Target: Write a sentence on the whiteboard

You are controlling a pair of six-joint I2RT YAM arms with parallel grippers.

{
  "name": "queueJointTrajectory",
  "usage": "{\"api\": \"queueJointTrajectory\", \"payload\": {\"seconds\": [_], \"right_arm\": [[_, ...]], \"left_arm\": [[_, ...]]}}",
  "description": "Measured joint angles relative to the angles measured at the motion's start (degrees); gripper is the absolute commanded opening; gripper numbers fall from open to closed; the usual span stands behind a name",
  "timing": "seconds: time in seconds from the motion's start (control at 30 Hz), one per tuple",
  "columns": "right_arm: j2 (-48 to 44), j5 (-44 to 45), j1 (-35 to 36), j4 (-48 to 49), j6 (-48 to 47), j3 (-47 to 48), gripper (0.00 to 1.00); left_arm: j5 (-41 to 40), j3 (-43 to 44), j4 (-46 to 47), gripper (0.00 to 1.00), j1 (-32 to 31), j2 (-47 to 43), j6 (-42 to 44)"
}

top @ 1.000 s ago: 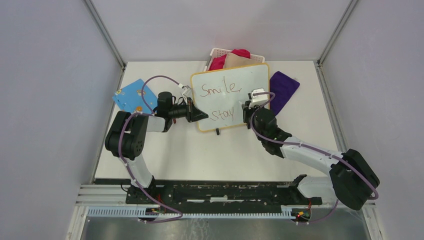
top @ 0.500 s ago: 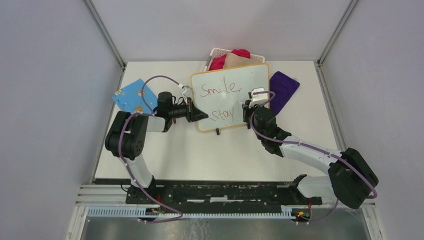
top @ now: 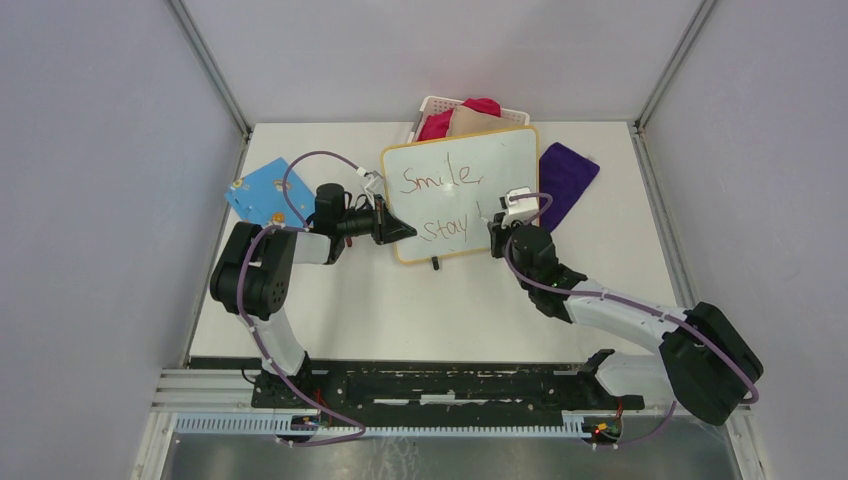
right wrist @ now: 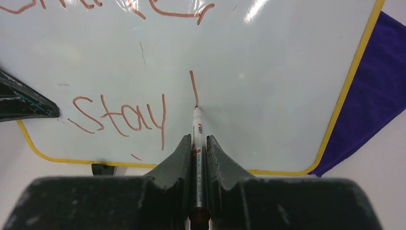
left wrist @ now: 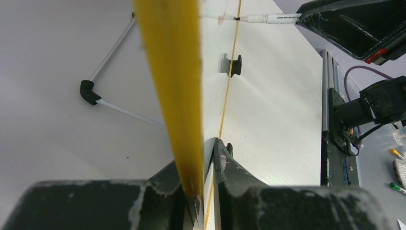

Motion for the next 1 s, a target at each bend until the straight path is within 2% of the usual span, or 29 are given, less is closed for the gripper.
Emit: {"api": "queueJointTrajectory", "payload": {"seconds": [0.47, 0.8, 1.0], "right_arm": [[-1.75, -2.8, 0.0, -1.44, 0.96, -4.68, 0.0], [-6.45, -2.97, -0.24, -4.0, 0.96, -4.42, 0.0], [-7.04, -1.55, -0.31, -4.79, 0.9, -1.16, 0.0]], "left_arm": [[0.0, 0.0, 0.0, 0.02, 0.0, 0.0, 0.02], [0.0, 0.0, 0.0, 0.02, -0.04, 0.0, 0.02], [0.0, 0.0, 0.0, 0.02, -0.04, 0.0, 0.02]]}}
